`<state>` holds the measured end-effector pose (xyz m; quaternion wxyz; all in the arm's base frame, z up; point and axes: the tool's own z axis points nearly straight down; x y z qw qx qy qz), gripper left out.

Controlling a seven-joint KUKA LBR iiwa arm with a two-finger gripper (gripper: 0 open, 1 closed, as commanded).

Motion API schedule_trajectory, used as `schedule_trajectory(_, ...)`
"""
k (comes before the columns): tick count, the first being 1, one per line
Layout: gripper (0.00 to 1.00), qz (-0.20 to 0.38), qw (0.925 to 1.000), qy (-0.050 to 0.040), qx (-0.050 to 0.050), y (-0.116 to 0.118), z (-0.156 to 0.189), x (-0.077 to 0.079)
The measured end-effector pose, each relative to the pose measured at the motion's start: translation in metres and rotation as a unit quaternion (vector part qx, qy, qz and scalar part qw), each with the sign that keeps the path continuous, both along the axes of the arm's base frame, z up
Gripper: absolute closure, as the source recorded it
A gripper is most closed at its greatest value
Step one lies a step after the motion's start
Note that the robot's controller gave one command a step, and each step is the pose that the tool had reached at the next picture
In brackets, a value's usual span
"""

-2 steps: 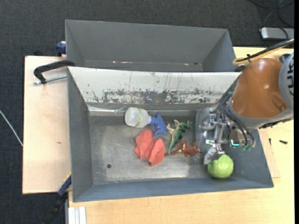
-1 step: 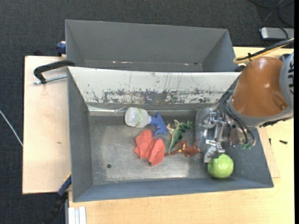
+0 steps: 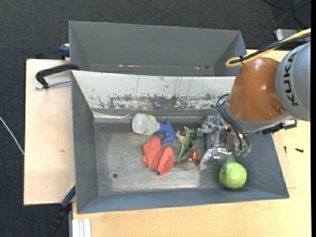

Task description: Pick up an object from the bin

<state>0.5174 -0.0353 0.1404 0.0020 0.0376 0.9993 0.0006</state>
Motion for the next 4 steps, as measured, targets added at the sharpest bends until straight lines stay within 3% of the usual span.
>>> schedule_trajectory(1,0.00,-0.033,0.9995,0.0014,0.001,0.018,-0.008,0.003)
schedule_trajectory(2,0.00,-0.059,0.9983,0.0021,0.000,-0.008,-0.013,0.001)
schedule_trajectory(3,0.00,-0.060,0.9982,0.0012,0.000,-0.006,-0.070,-0.002)
schedule_trajectory(4,1.00,-0.134,0.9909,0.0023,0.000,-0.003,-0.067,-0.006)
